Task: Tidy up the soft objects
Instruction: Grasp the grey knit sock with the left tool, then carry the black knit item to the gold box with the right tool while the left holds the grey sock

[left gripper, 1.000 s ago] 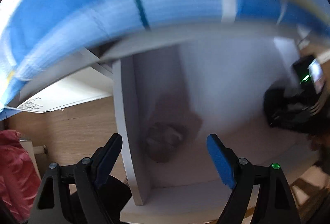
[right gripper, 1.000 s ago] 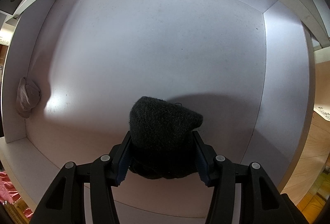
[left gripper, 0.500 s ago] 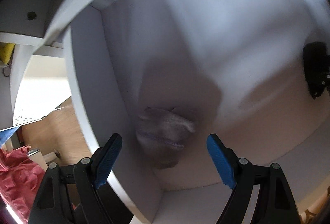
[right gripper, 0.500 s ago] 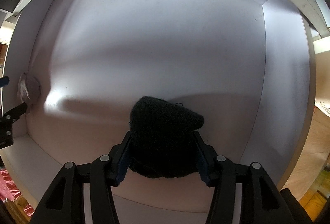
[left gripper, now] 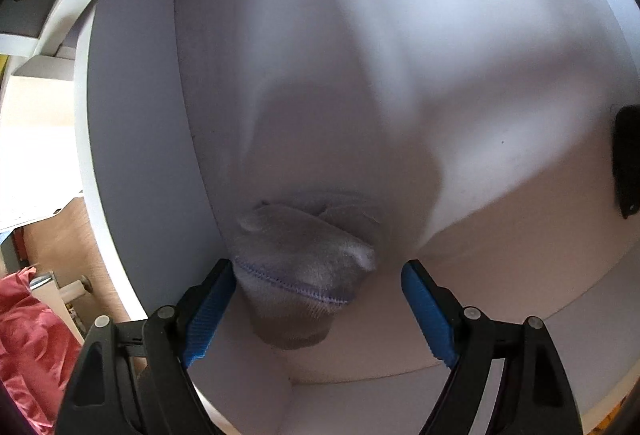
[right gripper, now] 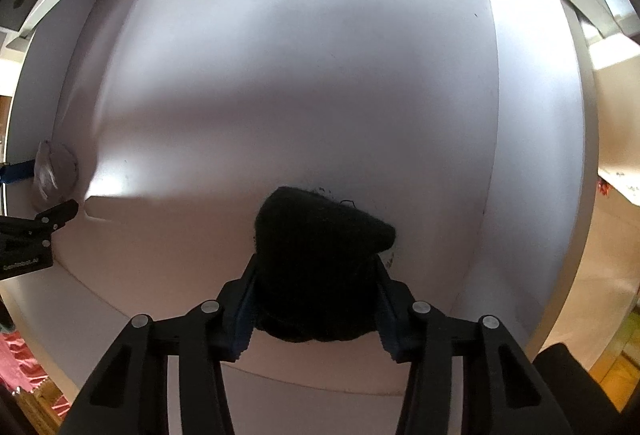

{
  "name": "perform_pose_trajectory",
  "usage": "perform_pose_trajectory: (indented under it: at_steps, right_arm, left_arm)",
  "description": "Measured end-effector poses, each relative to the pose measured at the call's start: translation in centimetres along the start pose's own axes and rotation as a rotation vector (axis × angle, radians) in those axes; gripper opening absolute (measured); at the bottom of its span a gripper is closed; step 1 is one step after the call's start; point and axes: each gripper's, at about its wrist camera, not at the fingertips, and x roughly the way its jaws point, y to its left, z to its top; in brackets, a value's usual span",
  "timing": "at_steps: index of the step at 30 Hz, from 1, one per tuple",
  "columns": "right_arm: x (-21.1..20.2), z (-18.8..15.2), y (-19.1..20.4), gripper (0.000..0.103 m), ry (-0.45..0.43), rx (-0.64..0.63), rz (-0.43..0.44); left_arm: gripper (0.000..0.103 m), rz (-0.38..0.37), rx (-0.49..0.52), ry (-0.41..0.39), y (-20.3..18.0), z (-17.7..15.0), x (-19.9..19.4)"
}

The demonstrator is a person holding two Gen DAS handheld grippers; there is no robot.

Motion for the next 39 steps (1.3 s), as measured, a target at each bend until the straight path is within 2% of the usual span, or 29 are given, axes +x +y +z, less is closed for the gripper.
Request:
perform_pose_trajectory:
  at_steps: [2,3,5,7,9,10,12,16,19,20,24,29,32,33,39]
  right_arm:
    - [0.1,0.2,-0.4,0.050,0.004,0.027,0.014]
    - [0.1,0.3,-0.5,0.050,0.006,0.039,0.022]
    - [0.1,0.7,-0.7,0.050,0.008,0.049,0.029]
    - [0.1,1.3,-0.8,0.050,0.006,0.051,0.028]
    - [0.1,1.6,-0.7,0.050,0.005,0.052,0.029]
    - [0.1,1.8,-0.7,0.050,0.005,0.053,0.029]
    - [0.1,2.1,-0.7,0.050,0.005,0.053,0.031]
    - [0.5,1.9,-1.1,0.050,0.004,0.052,0.031]
    - [0.6,0.7,-1.2,0.050,0.003,0.045,0.019]
    - [0.5,0.8,-1.2,0.049,0.003,0.044,0.013]
    - [0.0,0.3,-0.8,0.046,-0.001,0.053,0.013]
    - [-1.5,0.1,-0.9,0.044,-0.011,0.061,0.033]
    - [-2.5,-0.3,-1.1,0.044,-0.017,0.081,0.068]
    - [-2.7,-0.4,-1.2,0.044,-0.018,0.090,0.080]
    - [-4.5,-1.9,-1.9,0.044,-0.018,0.127,0.132]
  left_arm:
    - [0.083,-0.031,-0.025,-0.008,1.3,0.0,0.0]
    - [0.079,-0.054,-0.036,-0.014,1.6,0.0,-0.2]
    - [0.073,-0.147,-0.072,-0.023,3.0,0.1,0.0]
    - [0.074,-0.254,-0.117,-0.043,3.4,0.1,-0.4]
    - [0.074,-0.289,-0.156,-0.059,3.8,0.1,-0.7]
    - [0.075,-0.283,-0.159,-0.064,3.9,0.1,-0.8]
    - [0.083,-0.226,-0.150,-0.075,3.8,0.0,-0.8]
    - [0.083,-0.198,-0.130,-0.050,3.3,-0.2,-0.1]
    - [0.078,-0.163,-0.103,-0.040,2.6,-0.3,0.7]
    - [0.073,-0.158,-0.098,-0.033,2.4,-0.5,1.1]
    - [0.066,-0.167,-0.088,-0.035,1.9,-0.5,1.3]
    - [0.065,-0.168,-0.093,-0.040,2.3,-1.1,1.3]
    - [0.063,-0.167,-0.096,-0.043,1.7,-1.6,1.2]
    - [0.062,-0.165,-0.097,-0.044,0.4,-1.5,0.6]
    - [0.062,-0.165,-0.104,-0.043,1.2,-1.9,-0.2]
